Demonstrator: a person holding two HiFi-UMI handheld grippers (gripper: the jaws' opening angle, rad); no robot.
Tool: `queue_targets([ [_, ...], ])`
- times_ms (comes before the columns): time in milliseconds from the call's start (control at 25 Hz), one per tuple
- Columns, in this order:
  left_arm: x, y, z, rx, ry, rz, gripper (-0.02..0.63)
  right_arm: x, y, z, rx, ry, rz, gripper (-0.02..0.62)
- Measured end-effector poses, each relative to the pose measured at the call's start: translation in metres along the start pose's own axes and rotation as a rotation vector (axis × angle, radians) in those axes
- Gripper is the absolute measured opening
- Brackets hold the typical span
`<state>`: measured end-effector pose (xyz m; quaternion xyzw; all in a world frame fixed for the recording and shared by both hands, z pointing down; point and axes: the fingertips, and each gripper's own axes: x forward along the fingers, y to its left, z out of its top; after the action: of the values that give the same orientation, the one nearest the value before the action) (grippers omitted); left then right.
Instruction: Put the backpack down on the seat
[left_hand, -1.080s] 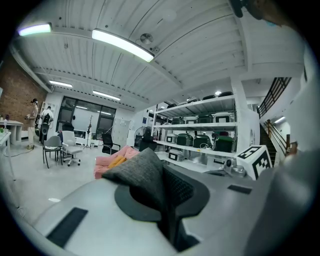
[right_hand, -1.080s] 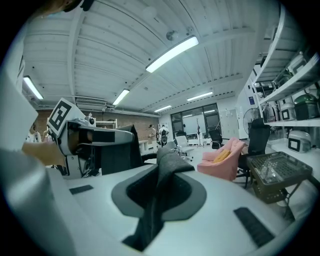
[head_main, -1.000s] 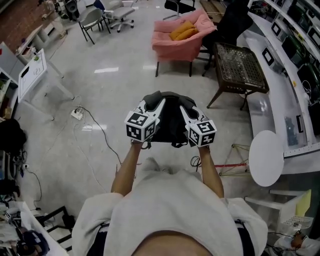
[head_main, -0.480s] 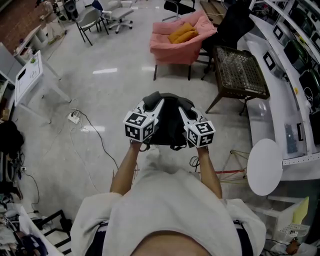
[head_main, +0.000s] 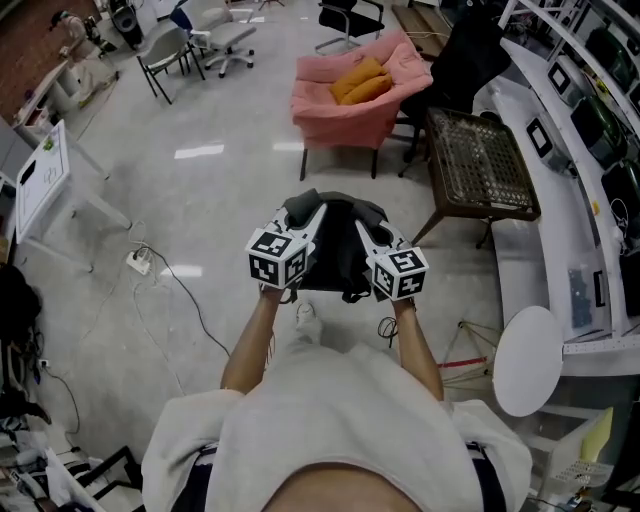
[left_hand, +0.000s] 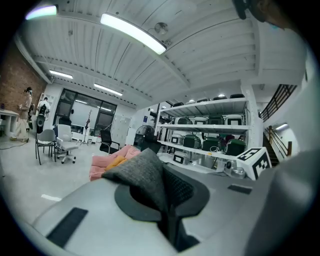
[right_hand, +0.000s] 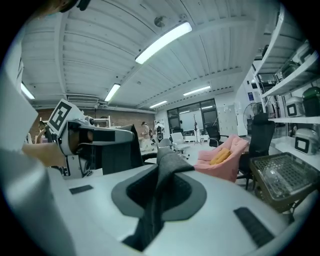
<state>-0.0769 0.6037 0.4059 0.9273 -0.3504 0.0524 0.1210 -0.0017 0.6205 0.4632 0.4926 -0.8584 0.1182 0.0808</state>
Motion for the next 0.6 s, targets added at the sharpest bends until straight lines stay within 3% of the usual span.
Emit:
queue_targets([
  [600, 0.132, 0.144, 0.065, 0.015, 0.003, -0.061, 0.030, 0.162, -0.101, 0.069, -0.002, -0.021, -0.064, 0.028],
])
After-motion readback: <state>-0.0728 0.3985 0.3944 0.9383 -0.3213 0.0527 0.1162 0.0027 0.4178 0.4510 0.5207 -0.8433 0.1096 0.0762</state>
